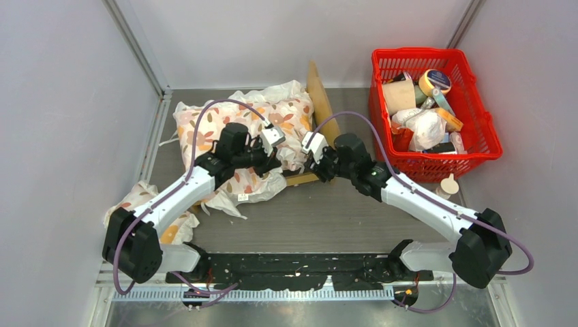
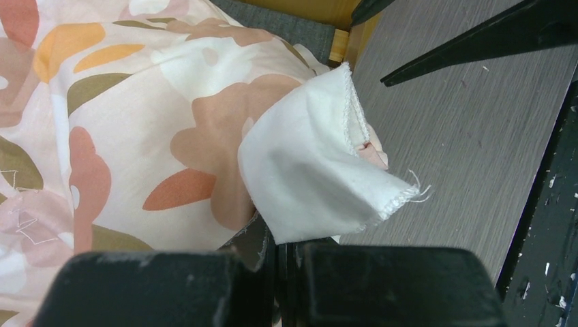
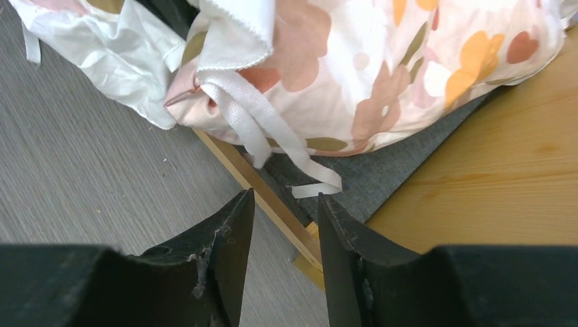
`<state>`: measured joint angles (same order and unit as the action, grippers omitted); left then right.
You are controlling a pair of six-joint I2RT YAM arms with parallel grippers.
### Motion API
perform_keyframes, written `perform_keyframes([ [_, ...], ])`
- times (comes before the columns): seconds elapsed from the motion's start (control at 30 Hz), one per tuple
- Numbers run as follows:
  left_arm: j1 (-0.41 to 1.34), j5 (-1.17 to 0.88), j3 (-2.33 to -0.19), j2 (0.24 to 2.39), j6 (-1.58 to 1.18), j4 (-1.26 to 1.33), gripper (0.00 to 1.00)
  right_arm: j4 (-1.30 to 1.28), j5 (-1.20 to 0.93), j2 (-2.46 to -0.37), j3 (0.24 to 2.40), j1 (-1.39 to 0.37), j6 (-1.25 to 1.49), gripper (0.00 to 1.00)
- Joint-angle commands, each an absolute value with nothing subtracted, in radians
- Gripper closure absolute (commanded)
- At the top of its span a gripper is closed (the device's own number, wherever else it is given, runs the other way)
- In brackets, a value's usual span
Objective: Set up the pet bed
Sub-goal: Cross the ropes on the bed frame.
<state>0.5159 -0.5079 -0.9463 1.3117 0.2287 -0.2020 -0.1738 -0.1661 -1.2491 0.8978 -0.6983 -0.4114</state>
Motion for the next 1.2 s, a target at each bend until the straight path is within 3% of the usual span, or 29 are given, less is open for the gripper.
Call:
perform_keyframes([
  [0.0,0.508,-0.487,-0.971,1.291,0.248,-0.235,1.0,-0.121,-0.13,-1.218,0.899,-0.702,-0.381,0.55],
  [0.3,0.515,-0.479,-0.954,1.287,0.265,-0.247,1.0,-0.147,-0.122,-1.221,0.941,-0.703,-0.38,0.58],
  [0.43,0.515,-0.488,-0.954,1.283,0.271,-0.249,1.0,-0.125,-0.087,-1.216,0.918,-0.703,-0.527,0.6],
  [0.63,0.515,-0.493,-0.96,1.289,0.268,-0.249,1.0,-0.078,-0.127,-1.242,0.882,-0.706,-0.748,0.56],
  [1.17,0.515,-0.566,-0.933,1.304,0.202,-0.175,1.0,0.172,-0.175,-1.377,0.78,-0.714,-0.772,0.53],
])
